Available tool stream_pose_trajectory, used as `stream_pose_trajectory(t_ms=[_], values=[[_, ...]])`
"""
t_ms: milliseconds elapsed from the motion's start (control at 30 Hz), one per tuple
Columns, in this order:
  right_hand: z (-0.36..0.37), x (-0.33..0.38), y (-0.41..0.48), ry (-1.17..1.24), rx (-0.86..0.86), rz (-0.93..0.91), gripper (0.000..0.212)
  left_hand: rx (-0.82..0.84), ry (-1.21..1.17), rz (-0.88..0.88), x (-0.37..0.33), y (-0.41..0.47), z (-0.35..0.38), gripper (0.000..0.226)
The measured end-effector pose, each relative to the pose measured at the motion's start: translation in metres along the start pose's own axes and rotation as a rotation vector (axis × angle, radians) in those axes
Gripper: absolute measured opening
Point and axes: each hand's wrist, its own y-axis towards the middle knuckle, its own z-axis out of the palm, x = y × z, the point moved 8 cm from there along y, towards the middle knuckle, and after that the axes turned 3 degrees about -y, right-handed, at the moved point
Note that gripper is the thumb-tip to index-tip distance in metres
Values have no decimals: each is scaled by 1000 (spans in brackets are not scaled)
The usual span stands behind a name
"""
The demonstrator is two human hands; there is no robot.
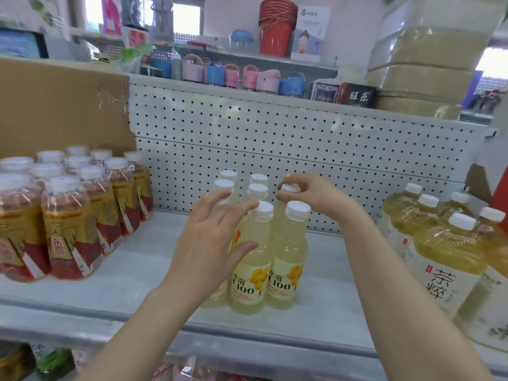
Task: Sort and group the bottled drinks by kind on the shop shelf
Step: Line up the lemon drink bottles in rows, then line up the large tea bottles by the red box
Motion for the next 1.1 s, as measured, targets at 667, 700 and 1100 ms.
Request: stream_pose_trajectory(t_ms=[667, 700, 1100], values=[[12, -33, 28, 397, 90, 34, 28, 36, -3, -19, 0, -2, 2, 62], [12, -31, 26, 398, 100, 28, 30, 37, -4, -20, -1, -1, 2, 62], [-44, -45, -123, -90, -648, -23, 30, 25, 24, -59, -5, 6, -1, 53]])
